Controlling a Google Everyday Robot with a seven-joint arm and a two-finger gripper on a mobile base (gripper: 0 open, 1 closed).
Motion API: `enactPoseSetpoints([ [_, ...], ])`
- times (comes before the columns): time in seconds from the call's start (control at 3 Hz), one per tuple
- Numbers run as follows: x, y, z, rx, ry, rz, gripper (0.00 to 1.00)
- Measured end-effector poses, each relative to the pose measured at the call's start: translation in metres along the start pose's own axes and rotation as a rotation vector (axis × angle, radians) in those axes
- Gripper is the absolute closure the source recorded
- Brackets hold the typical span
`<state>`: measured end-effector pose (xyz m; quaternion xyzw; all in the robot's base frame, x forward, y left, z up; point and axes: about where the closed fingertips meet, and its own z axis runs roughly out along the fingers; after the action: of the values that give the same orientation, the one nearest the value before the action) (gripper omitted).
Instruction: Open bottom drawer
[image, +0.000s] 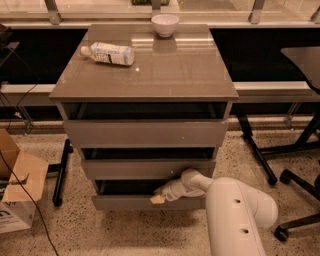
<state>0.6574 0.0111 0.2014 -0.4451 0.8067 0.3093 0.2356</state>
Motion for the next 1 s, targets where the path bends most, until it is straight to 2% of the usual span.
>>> enactPoseSetpoints([
  [0.33, 0.003, 0.0035, 0.0061, -0.022, 0.011, -0.008, 0.7],
  [1.0, 0.003, 0.0036, 0.006, -0.022, 0.011, -0.008, 0.24],
])
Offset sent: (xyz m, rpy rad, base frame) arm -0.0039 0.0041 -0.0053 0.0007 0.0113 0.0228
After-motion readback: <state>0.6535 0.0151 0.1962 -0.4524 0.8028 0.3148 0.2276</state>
